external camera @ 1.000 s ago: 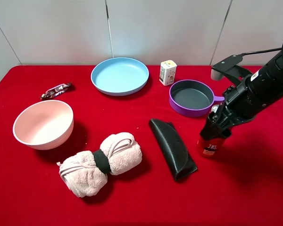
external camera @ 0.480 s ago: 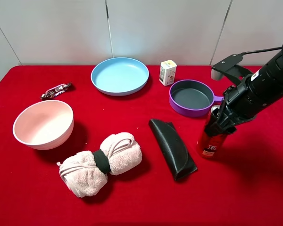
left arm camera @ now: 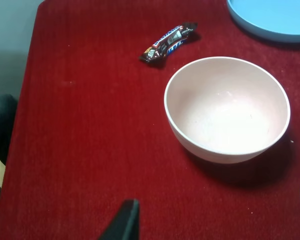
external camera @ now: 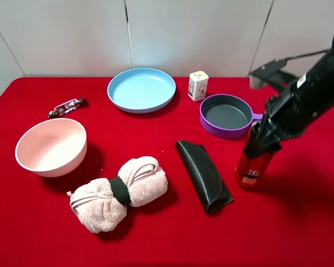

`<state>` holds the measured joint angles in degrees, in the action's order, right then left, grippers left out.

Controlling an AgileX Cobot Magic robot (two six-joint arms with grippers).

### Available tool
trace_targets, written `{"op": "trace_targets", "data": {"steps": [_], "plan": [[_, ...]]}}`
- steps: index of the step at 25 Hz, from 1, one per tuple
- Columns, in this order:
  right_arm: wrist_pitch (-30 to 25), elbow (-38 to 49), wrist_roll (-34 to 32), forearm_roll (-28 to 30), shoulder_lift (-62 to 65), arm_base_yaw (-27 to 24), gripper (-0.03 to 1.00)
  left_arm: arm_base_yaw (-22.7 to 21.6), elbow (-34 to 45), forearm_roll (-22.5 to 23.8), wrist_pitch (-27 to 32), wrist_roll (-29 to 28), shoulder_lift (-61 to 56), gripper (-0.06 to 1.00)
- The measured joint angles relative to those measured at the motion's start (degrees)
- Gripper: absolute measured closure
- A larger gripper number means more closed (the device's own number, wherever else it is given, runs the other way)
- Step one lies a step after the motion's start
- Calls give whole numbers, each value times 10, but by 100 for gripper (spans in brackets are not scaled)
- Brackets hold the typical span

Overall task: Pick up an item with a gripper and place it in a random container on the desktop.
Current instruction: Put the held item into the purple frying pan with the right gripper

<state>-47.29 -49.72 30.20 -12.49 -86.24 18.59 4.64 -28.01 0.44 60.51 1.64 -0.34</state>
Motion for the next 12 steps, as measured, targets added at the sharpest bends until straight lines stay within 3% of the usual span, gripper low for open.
{"op": "trace_targets", "data": {"steps": [12], "plan": [[-106, -159, -32, 37, 0, 0, 53, 0, 0, 0, 0, 0, 0, -5]]}}
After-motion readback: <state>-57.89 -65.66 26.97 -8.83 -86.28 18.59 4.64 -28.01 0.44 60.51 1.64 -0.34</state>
